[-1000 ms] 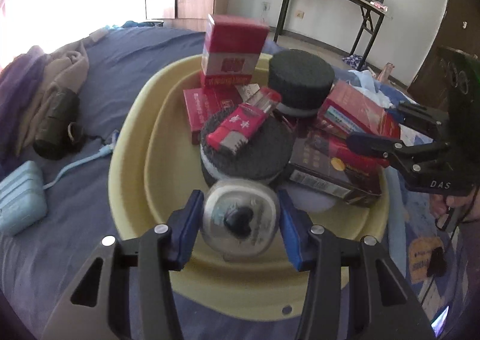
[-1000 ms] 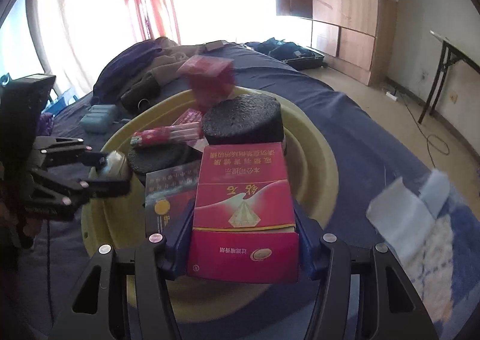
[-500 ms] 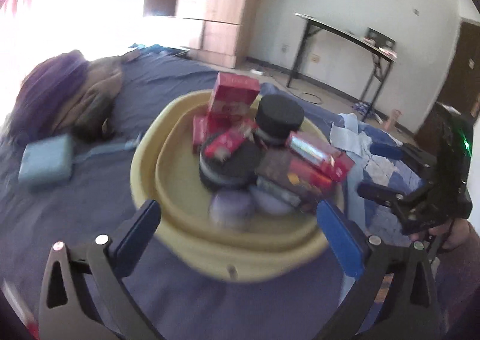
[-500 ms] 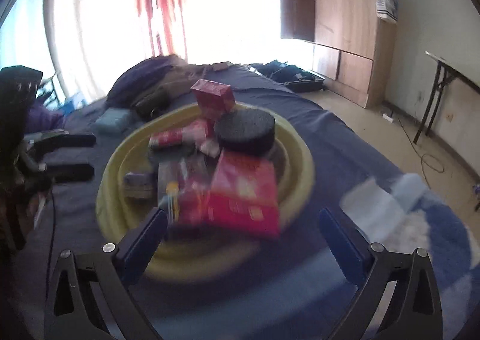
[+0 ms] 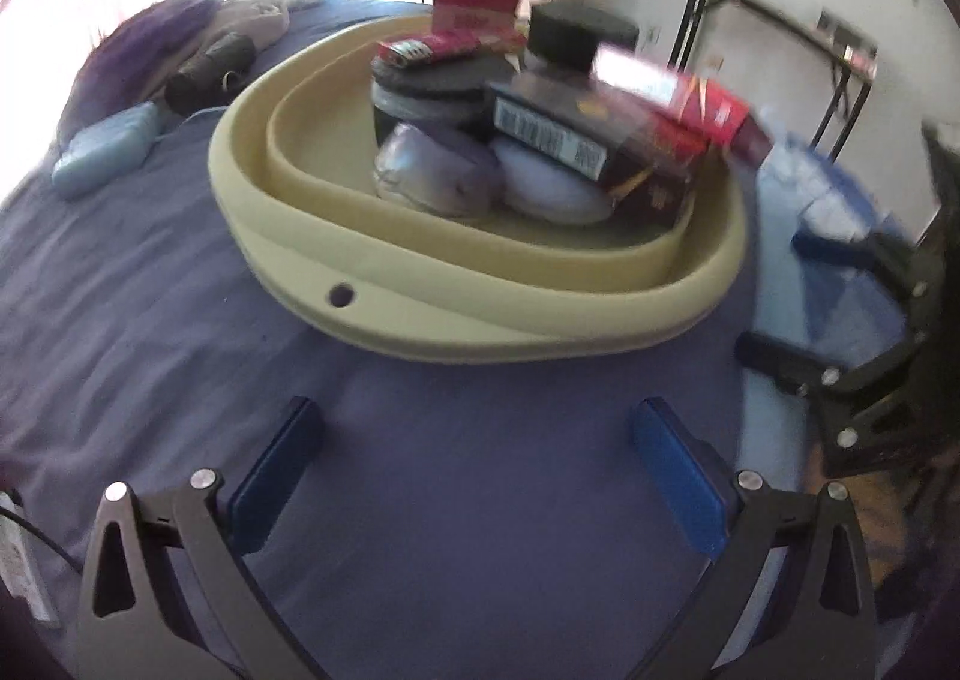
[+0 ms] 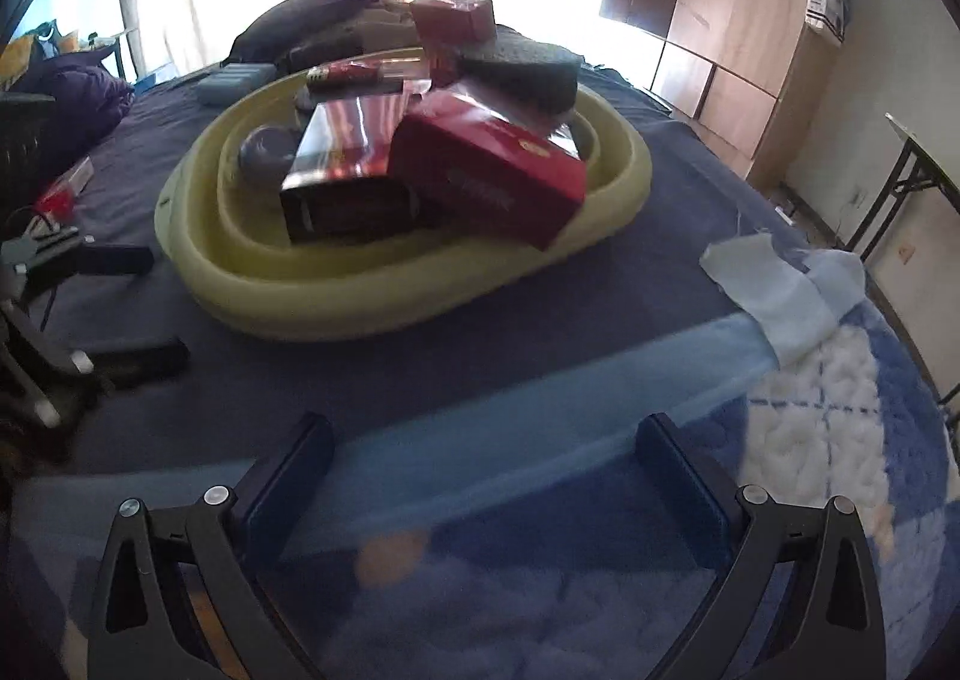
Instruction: Organize rigid objects
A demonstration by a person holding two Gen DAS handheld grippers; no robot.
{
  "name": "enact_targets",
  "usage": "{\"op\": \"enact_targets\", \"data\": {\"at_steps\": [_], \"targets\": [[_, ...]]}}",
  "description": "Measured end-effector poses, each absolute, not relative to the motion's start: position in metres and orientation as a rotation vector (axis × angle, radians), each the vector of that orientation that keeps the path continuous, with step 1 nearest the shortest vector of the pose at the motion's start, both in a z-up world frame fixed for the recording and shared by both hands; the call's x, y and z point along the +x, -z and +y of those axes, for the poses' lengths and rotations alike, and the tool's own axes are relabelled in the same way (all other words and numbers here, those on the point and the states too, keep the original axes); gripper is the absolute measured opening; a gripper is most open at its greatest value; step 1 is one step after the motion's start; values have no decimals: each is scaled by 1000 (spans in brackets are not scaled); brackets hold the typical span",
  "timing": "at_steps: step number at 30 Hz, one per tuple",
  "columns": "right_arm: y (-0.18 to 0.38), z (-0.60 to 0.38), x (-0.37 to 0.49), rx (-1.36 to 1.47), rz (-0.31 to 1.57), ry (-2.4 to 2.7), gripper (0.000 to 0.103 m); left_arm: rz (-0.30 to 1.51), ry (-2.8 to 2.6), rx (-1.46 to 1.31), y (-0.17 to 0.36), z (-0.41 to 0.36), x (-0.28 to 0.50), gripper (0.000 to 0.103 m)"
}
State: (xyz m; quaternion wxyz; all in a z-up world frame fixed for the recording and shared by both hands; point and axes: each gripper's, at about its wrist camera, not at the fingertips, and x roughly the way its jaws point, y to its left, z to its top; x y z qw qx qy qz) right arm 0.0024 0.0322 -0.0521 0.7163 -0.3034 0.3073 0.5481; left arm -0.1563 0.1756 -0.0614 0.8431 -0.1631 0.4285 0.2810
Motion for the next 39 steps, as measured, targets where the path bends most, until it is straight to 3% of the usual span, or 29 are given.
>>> {"op": "enact_targets", "data": {"at_steps": [39], "targets": [[60,50,6,-680,699,-1181,103,910,-599,-332,63,184,-140,103]]}}
